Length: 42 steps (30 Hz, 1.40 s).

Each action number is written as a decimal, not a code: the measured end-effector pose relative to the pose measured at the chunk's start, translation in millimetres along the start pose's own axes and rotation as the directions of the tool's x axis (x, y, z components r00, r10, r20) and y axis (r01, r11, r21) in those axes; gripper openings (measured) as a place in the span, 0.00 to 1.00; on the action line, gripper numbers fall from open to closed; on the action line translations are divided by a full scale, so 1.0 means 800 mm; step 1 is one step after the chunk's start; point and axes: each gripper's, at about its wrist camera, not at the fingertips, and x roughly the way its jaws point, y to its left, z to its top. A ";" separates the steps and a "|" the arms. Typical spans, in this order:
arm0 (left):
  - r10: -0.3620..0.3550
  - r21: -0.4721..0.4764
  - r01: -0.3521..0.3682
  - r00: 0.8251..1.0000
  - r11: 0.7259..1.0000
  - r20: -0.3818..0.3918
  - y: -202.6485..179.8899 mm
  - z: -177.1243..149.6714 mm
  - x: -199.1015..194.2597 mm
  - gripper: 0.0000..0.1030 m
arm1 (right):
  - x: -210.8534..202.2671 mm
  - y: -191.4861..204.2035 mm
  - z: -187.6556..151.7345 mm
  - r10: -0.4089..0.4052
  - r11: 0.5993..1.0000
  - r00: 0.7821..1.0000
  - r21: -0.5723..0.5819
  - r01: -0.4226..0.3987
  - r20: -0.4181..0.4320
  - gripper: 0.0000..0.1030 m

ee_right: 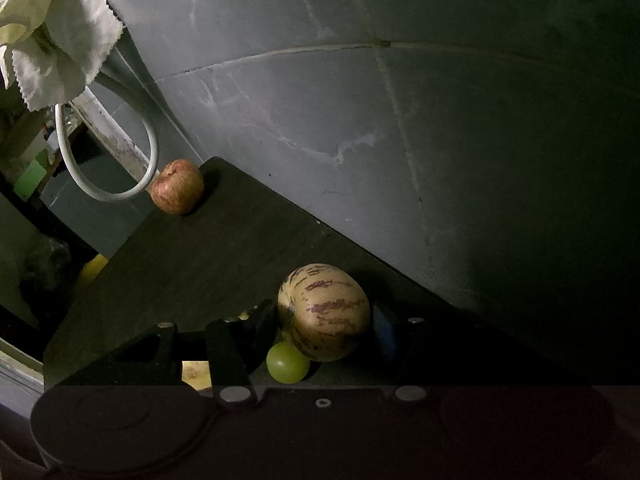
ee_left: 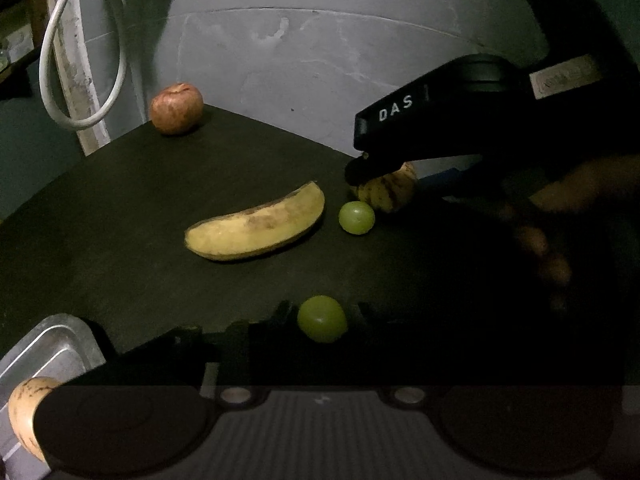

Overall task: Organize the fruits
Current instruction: 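Grasp the striped melon with the right tool while the left tool grasps a green grape, then carry the melon and grape into the metal tray and open both tools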

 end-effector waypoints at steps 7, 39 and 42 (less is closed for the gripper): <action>-0.003 -0.035 0.003 1.000 0.999 -0.006 0.004 0.003 0.000 0.27 | -0.008 -0.002 -0.005 0.016 1.000 1.000 0.006 -0.016 0.003 0.52; 0.220 -0.297 -0.176 0.968 0.938 0.120 0.035 -0.070 -0.209 0.27 | -0.194 0.078 -0.131 0.132 0.983 0.989 -0.133 -0.123 0.065 0.52; 0.241 -0.332 -0.189 0.963 0.924 0.121 0.042 -0.093 -0.232 0.27 | -0.203 0.093 -0.150 0.154 0.975 0.987 -0.171 -0.144 0.047 0.52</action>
